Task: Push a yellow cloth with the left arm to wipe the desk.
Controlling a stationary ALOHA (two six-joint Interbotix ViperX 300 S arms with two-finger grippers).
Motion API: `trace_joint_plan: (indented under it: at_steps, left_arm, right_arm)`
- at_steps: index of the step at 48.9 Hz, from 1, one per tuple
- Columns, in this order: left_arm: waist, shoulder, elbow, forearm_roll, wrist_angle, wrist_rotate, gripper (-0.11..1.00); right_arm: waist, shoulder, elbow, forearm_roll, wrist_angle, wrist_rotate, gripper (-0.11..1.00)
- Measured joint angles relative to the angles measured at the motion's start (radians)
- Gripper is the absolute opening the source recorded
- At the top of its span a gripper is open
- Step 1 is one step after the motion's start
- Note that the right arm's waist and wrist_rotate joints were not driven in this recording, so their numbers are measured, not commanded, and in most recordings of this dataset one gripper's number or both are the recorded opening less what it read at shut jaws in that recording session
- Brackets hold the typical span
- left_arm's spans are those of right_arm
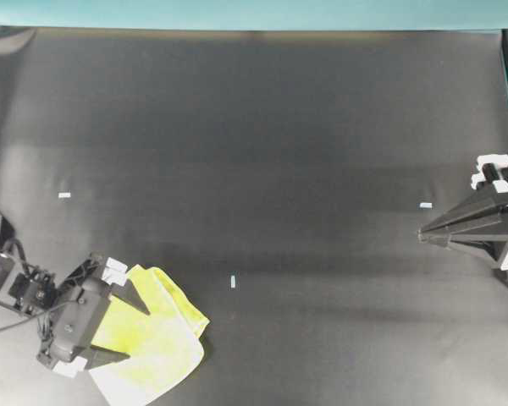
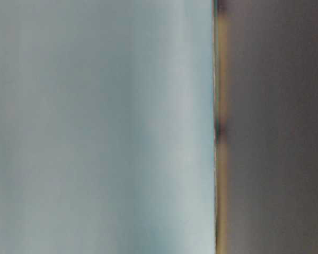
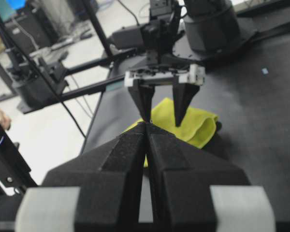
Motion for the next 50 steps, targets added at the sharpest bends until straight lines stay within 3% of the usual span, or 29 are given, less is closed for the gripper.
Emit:
trace_joint_plan:
  at_steps: [25,38,50]
  left_arm:
    - [0.0,-0.288,0.087,0.0,0.002,-0.006,0.86]
    - [0.002,-0.336,0.112,0.0,0.002,-0.006,0.86]
    - [0.002,-0.354,0.123,0.0,0.002,-0.009,0.86]
  right_arm:
    - [-0.002,0.0,0.002,0.0,0.0,0.002,-0.01]
    - [0.0,0.0,0.006,0.0,0.002,0.002,-0.01]
    - [-0.002,-0.051,0.1,0.008,0.135,0.002,-0.01]
